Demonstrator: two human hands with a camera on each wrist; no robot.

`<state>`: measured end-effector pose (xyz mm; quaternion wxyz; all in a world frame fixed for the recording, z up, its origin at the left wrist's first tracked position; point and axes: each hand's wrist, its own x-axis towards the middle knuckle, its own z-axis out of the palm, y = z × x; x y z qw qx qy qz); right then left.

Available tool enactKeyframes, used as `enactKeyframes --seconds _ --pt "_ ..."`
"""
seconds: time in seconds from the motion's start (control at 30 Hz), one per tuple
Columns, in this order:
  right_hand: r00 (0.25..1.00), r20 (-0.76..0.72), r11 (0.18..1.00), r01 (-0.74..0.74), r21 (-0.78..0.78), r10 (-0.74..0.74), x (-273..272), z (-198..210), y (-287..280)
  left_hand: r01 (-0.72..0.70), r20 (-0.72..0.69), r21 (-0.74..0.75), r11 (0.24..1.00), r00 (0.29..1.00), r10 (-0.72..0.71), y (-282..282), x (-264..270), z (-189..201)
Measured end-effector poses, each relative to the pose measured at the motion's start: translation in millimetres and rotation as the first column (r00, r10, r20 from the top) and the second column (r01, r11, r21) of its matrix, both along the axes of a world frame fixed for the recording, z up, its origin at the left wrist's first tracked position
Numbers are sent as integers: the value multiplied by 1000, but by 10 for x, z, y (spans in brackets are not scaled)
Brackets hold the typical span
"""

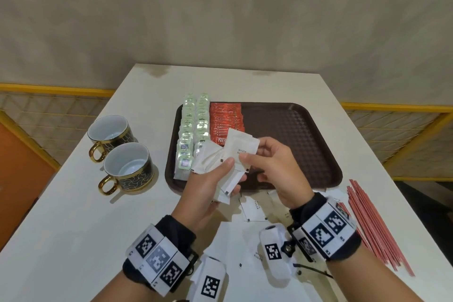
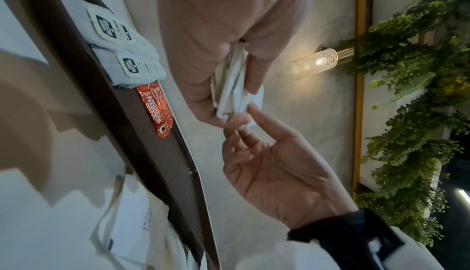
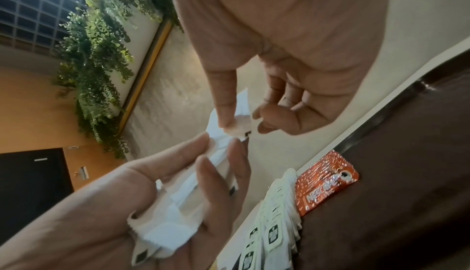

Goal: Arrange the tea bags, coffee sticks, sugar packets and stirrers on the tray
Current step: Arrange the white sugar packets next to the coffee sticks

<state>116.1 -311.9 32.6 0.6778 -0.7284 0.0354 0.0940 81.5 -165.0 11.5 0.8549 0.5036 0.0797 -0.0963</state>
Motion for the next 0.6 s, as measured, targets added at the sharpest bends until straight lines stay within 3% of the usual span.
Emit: enactKeyframes --seconds 0.17,0.33,0.43,0.6 --pt "999 36 998 -37 -53 39 348 128 -140 33 -43 9 999 999 -32 -1 175 48" --pt "990 63 967 140 -214 -130 1278 66 -424 -45 -91 -56 997 995 39 22 338 40" --pt "989 -2 931 138 -338 -147 1881 -125 -526 -49 -79 -59 997 996 45 -5 373 -3" --pt "979 -119 903 100 -417 -164 2667 -458 -544 -41 -69 -36 998 997 39 -34 535 -57"
